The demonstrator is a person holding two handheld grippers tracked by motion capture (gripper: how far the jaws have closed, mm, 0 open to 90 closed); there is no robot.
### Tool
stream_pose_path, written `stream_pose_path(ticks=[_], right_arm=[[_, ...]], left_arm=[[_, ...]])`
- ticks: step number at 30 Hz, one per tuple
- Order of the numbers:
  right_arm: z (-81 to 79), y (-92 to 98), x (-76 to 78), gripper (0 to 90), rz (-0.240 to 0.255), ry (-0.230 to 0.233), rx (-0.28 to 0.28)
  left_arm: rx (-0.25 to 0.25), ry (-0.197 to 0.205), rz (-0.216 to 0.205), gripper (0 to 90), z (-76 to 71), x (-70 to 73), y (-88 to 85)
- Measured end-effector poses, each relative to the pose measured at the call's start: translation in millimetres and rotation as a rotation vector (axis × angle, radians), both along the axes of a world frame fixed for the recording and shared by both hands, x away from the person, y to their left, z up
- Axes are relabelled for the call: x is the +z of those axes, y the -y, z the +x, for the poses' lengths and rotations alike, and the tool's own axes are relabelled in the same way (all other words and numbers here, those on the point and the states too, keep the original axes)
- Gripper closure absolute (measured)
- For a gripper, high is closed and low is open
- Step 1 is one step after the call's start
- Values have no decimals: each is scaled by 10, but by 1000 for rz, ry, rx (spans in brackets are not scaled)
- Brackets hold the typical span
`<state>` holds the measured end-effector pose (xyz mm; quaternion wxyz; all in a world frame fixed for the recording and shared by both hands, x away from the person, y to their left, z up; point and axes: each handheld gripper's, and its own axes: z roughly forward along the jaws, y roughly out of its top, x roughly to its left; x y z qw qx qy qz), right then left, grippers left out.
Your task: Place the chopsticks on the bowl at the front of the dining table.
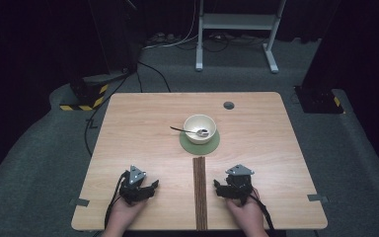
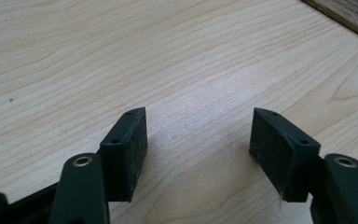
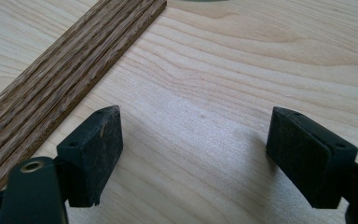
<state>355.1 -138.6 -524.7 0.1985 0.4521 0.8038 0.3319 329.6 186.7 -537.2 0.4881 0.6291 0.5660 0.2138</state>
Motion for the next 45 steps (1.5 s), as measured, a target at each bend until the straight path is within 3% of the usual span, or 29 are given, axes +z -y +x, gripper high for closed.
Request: stream_pose_path(ticks=[12, 20, 22, 24, 29, 33, 36, 45], right_arm=[[2, 6, -3, 188, -4, 3, 6], [-2, -6, -2, 137, -8, -14, 53], [-9, -16, -1, 143, -6, -16, 51], [-9, -20, -6, 152, -5, -5, 43], [-4, 5, 16, 292, 9, 3, 26], [-6, -6, 74, 330, 30, -10, 33], [-58, -81, 135, 374, 31, 26, 36], [-118, -233, 179, 493, 32, 4, 71]], left_arm=[[0, -3, 8, 369, 3, 1, -4], [19, 0, -26, 361, 10, -1, 24], [-2, -1, 0, 360, 2, -1, 0], [1, -1, -6, 360, 3, -1, 5], [5, -1, -18, 359, 5, -1, 11], [-5, -5, -12, 357, 4, 0, 6], [-13, -6, -11, 353, -3, 0, 7], [-15, -3, -12, 353, -17, -1, 8]])
